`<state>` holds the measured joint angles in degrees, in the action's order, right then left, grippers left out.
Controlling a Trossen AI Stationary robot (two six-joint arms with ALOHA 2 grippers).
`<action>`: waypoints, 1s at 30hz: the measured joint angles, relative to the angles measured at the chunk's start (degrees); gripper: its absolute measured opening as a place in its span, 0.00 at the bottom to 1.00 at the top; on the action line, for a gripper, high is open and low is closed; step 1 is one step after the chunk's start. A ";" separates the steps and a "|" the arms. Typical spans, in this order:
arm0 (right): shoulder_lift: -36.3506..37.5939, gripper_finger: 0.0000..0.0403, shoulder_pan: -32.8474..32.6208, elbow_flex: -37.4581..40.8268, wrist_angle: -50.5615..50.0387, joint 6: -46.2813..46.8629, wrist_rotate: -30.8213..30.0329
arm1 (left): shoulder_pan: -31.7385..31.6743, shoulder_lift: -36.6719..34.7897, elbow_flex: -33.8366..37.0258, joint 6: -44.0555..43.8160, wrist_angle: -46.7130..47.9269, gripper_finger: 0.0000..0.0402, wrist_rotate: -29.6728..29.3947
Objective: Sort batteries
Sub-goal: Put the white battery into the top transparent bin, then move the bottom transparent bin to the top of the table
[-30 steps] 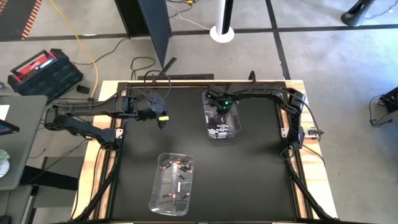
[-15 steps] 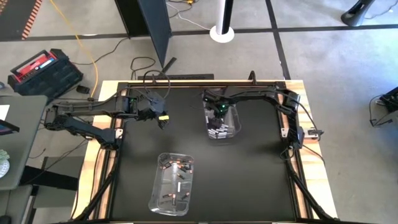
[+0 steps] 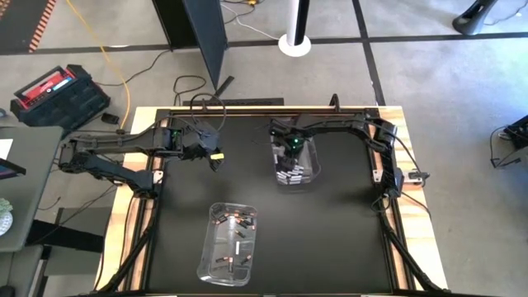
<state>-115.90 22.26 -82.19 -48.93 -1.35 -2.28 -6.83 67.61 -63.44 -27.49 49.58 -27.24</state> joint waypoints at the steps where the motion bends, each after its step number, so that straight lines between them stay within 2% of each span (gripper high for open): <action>1: 0.00 0.27 0.07 -0.64 -1.06 0.27 0.01 | 0.00 0.00 0.00 0.01 0.00 0.39 0.00; 8: 0.02 0.47 0.63 -5.47 -8.73 0.53 0.00 | 0.00 0.00 0.00 0.01 -0.04 0.39 0.02; 12: 0.13 0.56 0.79 -8.82 -14.85 2.99 0.03 | 0.00 0.00 0.00 2.35 -0.01 0.39 1.05; 18: 5.68 0.58 1.03 -9.99 -17.40 7.89 0.01 | 0.00 0.00 0.00 6.72 0.00 0.44 4.63; 23: 14.32 0.58 0.85 -10.01 -17.44 15.18 0.00 | 0.00 0.00 0.00 9.55 -0.07 0.49 1.75; 27: 22.06 0.58 -0.64 -9.00 -17.07 22.79 -0.12 | 0.00 0.00 0.00 8.14 -0.39 0.48 1.49; 30: 28.10 0.58 -3.59 -5.83 -17.18 29.39 -2.81 | 0.00 0.00 0.00 5.38 -0.26 0.48 1.53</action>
<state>-87.80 18.67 -88.02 -66.10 28.04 -5.08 -6.83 67.61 -63.44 -22.11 49.32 -25.71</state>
